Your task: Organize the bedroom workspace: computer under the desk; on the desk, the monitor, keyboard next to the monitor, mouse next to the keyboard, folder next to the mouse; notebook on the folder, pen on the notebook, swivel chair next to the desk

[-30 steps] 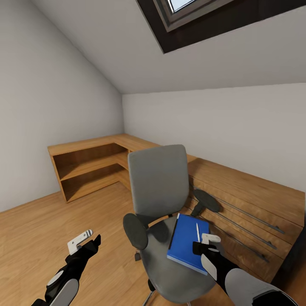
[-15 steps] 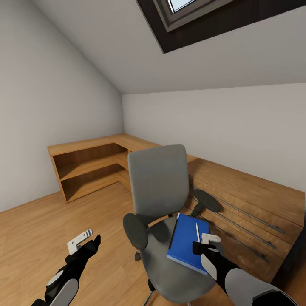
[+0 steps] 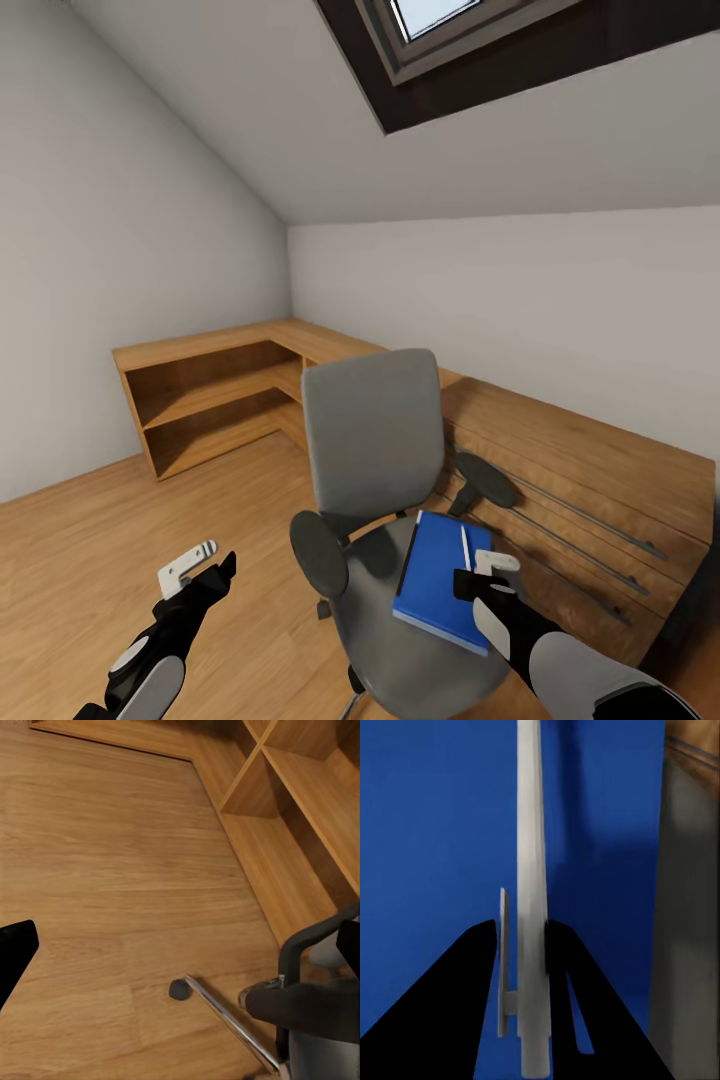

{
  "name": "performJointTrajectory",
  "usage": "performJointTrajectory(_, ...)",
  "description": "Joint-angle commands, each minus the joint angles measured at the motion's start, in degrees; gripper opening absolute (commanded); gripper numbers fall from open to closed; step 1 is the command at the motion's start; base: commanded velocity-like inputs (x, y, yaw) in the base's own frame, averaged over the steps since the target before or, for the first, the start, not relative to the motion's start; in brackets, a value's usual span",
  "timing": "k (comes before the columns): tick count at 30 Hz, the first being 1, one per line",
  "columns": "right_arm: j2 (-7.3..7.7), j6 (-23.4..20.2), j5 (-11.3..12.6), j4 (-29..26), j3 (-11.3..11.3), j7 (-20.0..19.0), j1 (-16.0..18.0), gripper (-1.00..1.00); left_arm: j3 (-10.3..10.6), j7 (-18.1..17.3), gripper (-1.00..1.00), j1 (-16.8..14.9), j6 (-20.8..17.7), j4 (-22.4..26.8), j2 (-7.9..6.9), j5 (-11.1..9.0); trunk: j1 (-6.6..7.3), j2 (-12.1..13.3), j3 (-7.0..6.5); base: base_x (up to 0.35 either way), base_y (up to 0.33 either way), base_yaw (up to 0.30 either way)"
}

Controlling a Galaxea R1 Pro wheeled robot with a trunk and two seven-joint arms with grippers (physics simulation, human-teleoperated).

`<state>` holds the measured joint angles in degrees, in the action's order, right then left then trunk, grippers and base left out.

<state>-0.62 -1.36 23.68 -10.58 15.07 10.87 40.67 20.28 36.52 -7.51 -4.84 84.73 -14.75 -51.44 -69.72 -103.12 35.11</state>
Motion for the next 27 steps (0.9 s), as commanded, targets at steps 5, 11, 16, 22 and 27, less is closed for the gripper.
performJointTrajectory(5,0.02,0.1,0.5,-0.1,0.5,0.4,0.0,-1.0,0.1,0.4,1.0,-0.1,-0.5,0.1,-0.1,-0.3,1.11,2.0,-0.84,0.0,0.0,0.0)
performJointTrajectory(11,0.06,1.7,0.4,-0.2,0.4,0.4,0.0,-1.0,0.0,0.6,1.0,-0.1,-0.5,0.0,-0.1,-0.5,2.43,4.4,-1.92,0.0,0.0,0.0)
performJointTrajectory(16,-0.15,6.3,0.1,-0.4,0.9,0.9,0.0,-1.0,-0.1,2.1,1.0,-0.1,-0.5,0.0,-0.1,-0.4,3.53,6.4,-2.82,-0.162,0.0,0.0)
performJointTrajectory(22,-1.02,7.7,-0.1,-4.3,1.1,1.1,-0.1,-1.0,-0.1,2.3,1.0,-0.1,-0.5,0.0,-0.1,-0.2,4.84,8.8,-3.89,-0.322,0.0,0.0)
performJointTrajectory(27,-1.83,5.8,-2.2,-13.2,1.3,5.4,-1.8,-1.0,-0.1,2.3,1.0,-0.1,-0.6,0.0,-0.1,-0.2,5.94,10.8,-4.79,-0.26,0.0,0.0)
